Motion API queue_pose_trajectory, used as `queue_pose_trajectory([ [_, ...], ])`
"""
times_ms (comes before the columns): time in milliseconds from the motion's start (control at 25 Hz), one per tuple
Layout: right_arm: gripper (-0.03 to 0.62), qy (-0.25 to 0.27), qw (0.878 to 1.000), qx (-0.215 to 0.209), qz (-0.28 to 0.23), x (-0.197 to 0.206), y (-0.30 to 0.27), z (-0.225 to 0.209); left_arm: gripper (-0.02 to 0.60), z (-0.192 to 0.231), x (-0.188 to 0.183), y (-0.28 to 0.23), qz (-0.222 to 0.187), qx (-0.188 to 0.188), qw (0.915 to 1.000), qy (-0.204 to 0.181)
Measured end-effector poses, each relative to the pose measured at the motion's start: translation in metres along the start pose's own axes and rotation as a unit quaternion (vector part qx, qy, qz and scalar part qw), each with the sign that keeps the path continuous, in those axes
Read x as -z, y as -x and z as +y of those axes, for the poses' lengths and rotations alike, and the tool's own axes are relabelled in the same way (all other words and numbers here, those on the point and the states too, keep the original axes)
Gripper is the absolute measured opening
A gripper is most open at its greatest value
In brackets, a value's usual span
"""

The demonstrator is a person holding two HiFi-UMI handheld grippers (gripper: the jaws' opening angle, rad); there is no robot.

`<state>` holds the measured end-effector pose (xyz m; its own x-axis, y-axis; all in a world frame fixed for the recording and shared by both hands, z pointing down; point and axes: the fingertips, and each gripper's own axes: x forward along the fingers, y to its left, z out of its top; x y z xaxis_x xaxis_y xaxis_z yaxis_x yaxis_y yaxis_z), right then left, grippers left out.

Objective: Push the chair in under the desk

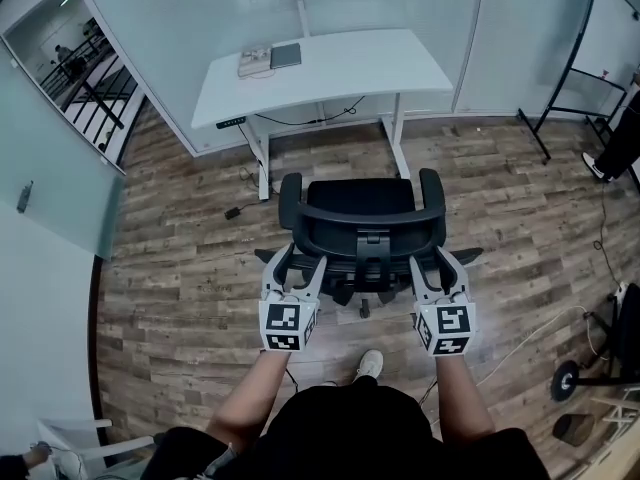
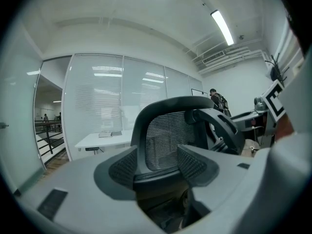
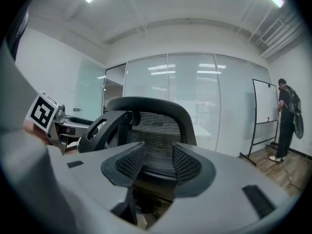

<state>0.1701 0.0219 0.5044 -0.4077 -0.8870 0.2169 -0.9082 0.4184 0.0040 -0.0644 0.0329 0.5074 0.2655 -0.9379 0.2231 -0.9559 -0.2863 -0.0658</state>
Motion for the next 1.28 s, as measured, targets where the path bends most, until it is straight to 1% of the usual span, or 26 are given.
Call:
queue_pose_trajectory([
  [80,0.187,-0.015,1.0,-0.014,0.014,0.006,-0.011,-0.003,0.27,0.004,0.0,-0.007,0.001,-0.007,1.0,0.001],
  [200,0.193,-0.034,0.999,-0.031,0.018,0.007,-0.027,-0.008,0.272,0.01,-0.002,-0.02,0.006,-0.018,0.9998,0.004],
  [360,0.195,-0.03,0.998,-0.042,0.02,0.005,-0.043,-0.009,0.278,0.02,-0.002,-0.032,0.007,-0.037,0.9992,0.01],
  [560,0.195,-0.03,0.998,-0.046,0.016,0.002,-0.055,-0.015,0.281,0.028,-0.005,-0.043,0.006,-0.068,0.9977,0.005],
  [600,0.195,-0.03,0.998,-0.045,0.016,0.003,-0.057,-0.016,0.278,0.03,-0.005,-0.045,0.008,-0.073,0.9972,0.008],
  [680,0.195,-0.029,0.999,-0.043,0.014,0.002,-0.061,-0.017,0.273,0.035,-0.002,-0.046,0.008,-0.08,0.9963,0.031],
  [760,0.195,-0.026,0.999,-0.042,0.007,0.0,-0.064,-0.018,0.272,0.037,0.001,-0.046,-0.001,-0.085,0.9946,0.059],
  [800,0.193,-0.025,0.999,-0.042,0.003,-0.002,-0.067,-0.019,0.27,0.038,0.0,-0.048,-0.007,-0.088,0.994,0.066],
  [880,0.193,-0.025,0.999,-0.044,-0.002,-0.006,-0.075,-0.023,0.27,0.041,-0.003,-0.054,-0.015,-0.09,0.9935,0.068],
  [1280,0.193,-0.025,0.998,-0.049,-0.006,-0.013,-0.114,-0.03,0.272,0.061,-0.009,-0.086,-0.022,-0.092,0.9932,0.068],
])
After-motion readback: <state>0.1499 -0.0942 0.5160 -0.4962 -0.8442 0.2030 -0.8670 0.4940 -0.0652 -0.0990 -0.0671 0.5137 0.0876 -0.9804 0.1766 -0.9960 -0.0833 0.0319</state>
